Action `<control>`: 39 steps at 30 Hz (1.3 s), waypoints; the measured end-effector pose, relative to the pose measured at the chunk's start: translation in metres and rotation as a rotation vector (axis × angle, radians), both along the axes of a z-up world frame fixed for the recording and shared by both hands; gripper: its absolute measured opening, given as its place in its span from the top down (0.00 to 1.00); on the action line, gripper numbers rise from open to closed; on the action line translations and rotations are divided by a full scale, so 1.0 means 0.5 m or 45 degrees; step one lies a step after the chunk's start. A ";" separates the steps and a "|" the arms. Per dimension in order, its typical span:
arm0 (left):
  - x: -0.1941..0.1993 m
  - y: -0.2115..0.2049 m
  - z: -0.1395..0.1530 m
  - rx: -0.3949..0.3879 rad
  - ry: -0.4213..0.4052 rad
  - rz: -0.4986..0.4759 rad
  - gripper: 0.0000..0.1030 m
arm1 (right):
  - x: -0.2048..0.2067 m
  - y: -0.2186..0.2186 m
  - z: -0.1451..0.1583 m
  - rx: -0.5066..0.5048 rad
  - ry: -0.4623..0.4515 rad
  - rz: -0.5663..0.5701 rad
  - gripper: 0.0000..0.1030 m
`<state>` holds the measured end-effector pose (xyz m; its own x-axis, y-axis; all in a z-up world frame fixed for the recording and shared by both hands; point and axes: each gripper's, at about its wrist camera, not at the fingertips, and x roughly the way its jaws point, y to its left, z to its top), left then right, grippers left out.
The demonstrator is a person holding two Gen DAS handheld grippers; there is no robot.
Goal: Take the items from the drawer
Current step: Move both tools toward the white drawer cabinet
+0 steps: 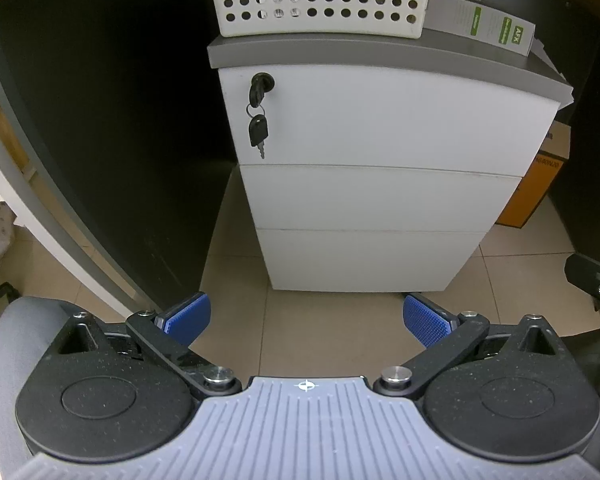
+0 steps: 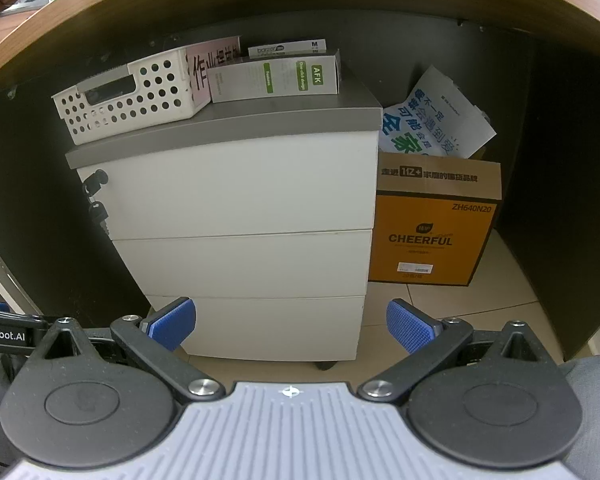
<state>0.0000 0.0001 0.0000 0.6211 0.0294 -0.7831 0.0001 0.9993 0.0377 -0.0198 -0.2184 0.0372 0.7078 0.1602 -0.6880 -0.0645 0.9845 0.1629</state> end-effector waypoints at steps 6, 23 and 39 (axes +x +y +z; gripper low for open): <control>0.003 -0.002 -0.002 0.013 -0.008 -0.006 0.00 | -0.001 0.000 0.003 -0.001 0.002 -0.001 0.00; -0.003 -0.008 -0.005 0.017 -0.041 -0.017 0.00 | 0.000 -0.006 -0.002 -0.007 0.003 -0.007 0.00; 0.002 -0.004 0.023 0.013 -0.093 -0.072 0.00 | 0.009 -0.005 0.019 -0.012 -0.037 -0.016 0.00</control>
